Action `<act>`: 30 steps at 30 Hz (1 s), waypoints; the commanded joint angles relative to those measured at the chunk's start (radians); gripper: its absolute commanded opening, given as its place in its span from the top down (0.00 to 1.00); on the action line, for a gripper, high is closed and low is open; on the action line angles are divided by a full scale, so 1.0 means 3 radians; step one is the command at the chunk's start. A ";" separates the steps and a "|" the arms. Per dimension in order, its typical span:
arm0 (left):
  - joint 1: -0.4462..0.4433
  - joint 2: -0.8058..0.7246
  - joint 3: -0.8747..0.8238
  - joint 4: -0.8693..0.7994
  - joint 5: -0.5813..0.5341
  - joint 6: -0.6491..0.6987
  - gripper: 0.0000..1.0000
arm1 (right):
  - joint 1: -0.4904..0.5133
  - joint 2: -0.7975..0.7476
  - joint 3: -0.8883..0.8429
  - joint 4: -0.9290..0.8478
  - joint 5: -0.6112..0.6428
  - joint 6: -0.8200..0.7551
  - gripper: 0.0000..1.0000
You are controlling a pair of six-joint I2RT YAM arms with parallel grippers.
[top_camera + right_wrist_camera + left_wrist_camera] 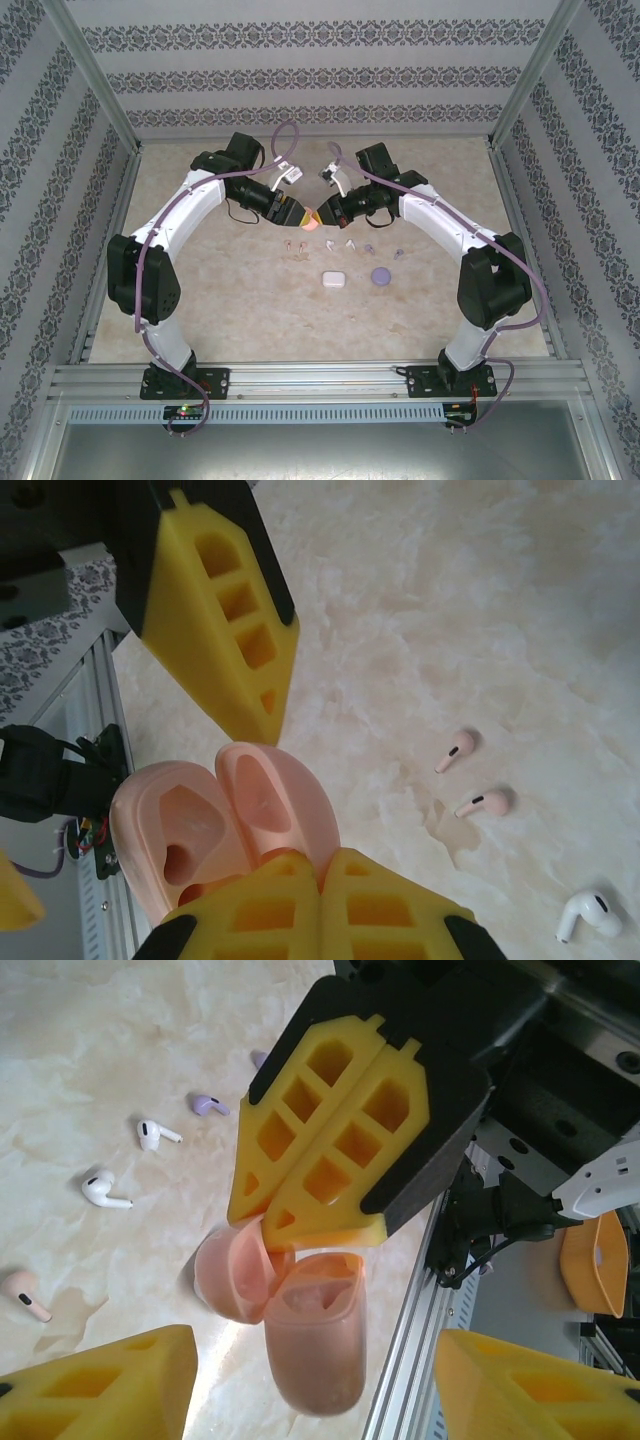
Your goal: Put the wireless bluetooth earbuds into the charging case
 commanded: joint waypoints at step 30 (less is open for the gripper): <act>-0.0023 0.0106 -0.0055 0.0168 0.0419 0.0000 0.87 | 0.0048 -0.0068 0.0086 0.0297 -0.0192 0.0221 1.00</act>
